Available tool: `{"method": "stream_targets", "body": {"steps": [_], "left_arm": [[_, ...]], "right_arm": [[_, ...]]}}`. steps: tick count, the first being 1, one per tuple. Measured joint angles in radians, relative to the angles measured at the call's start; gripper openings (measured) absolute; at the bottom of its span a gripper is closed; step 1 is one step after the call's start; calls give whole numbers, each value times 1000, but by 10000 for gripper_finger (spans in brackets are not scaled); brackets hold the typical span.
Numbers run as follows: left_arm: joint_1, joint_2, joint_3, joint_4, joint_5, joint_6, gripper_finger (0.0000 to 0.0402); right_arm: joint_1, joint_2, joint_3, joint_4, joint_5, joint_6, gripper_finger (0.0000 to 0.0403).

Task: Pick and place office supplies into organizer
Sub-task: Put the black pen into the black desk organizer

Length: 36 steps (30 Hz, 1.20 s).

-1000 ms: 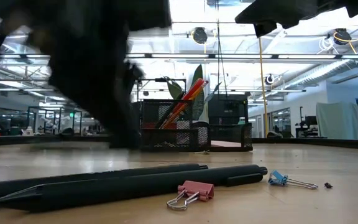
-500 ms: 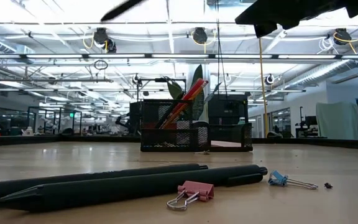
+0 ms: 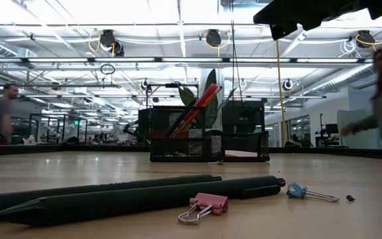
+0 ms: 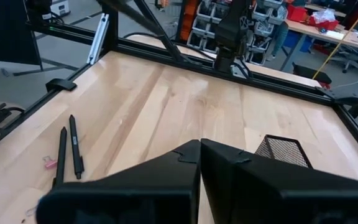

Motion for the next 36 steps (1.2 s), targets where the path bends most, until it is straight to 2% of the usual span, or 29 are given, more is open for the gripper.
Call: {"method": "stream_targets", "body": {"steps": [4,13,19,22,28,36], "left_arm": [[23,-45,-14,4,-1,32,7],[38,-227,-68,8,-19,104,15],[71,-374,-209,12,-18,60,9],[104,-444,-338,126,-6,44,20],[232,-518,-571,425,133,18,7],[432,-457,-674,659,371,14,17]], "right_arm": [[0,0,0,2,0,0,4],[0,0,0,2,0,-1,4],[0,0,0,2,0,-5,4],[0,0,0,2,1,-7,4],[0,0,0,3,1,-7,4],[-1,0,0,15,2,-11,4]]}}
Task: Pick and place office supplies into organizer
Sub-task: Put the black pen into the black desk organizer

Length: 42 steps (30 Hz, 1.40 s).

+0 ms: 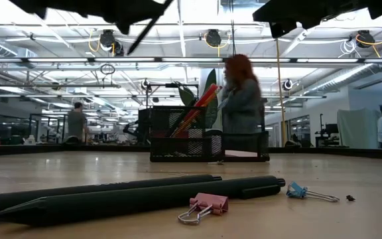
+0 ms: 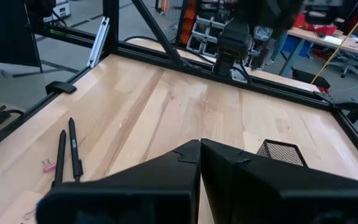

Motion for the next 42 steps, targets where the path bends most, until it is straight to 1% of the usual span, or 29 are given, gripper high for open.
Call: {"method": "stream_targets", "body": {"steps": [3,6,8,10,14,17,24,28,31,35,42], "left_arm": [[71,60,-1,80,82,7,7],[145,139,-1,192,181,6,7],[189,195,-1,273,259,3,12],[228,249,-1,351,314,-5,21],[303,340,-1,421,370,-61,15],[335,398,-1,454,405,-105,7],[343,505,-1,551,422,-132,22],[342,543,0,562,424,-150,8],[342,567,-1,566,423,-156,7],[334,581,-2,565,393,-161,20],[329,581,-56,570,335,-174,7]], "right_arm": [[0,0,0,12,0,-7,4],[0,0,0,26,0,-15,4],[0,0,0,28,0,-19,4],[0,0,0,29,0,-23,4],[0,0,0,29,0,-26,4],[0,0,0,25,0,-26,4],[0,0,0,24,0,-27,4],[0,0,0,25,0,-38,4],[0,0,0,24,0,-38,4],[0,0,0,24,0,-38,4],[0,0,0,18,0,-38,4]]}}
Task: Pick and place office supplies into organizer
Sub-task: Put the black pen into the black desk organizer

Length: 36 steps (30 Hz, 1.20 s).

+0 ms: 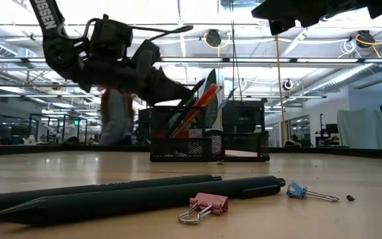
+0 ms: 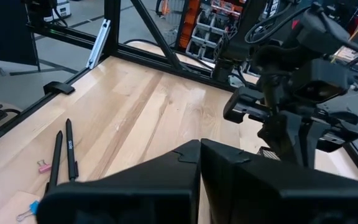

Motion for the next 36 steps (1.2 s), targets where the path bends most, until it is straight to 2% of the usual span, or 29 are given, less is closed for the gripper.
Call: {"method": "stream_targets", "body": {"steps": [5,11,16,22,30,36], "left_arm": [[-5,0,-41,28,-26,-9,20],[-10,-1,-85,161,-21,-3,7],[-36,-1,-132,237,-85,-13,18],[-55,-1,-143,240,-127,-4,6],[-49,0,-142,230,-156,3,12],[-37,77,-136,257,-170,-15,13]], "right_arm": [[0,0,0,0,0,11,4],[0,0,0,9,0,11,4],[0,0,0,15,0,7,4],[0,0,0,16,0,5,4],[0,0,0,37,0,-3,4],[0,0,0,45,0,-6,4]]}}
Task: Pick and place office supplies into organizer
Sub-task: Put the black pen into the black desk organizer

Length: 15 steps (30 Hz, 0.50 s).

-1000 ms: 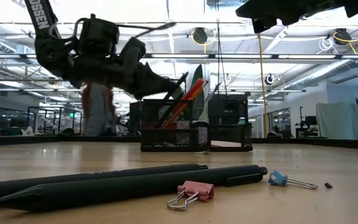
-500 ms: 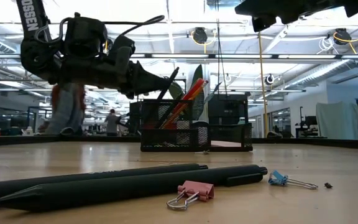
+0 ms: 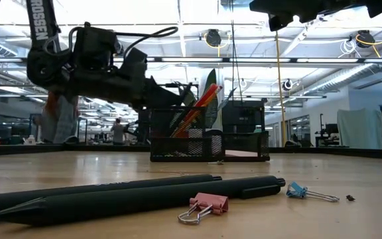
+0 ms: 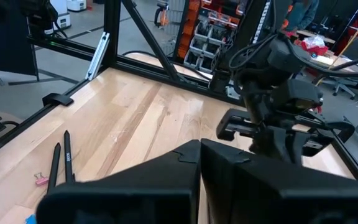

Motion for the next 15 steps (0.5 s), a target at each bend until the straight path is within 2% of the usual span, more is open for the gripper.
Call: {"method": "stream_targets", "body": {"steps": [5,10,15], "left_arm": [[0,67,23,66,4,-7,20],[0,67,30,64,28,1,21],[-2,61,29,57,58,1,67]], "right_arm": [[0,0,0,-1,0,-2,4],[0,0,0,0,0,-5,4],[0,0,0,-1,0,-5,4]]}}
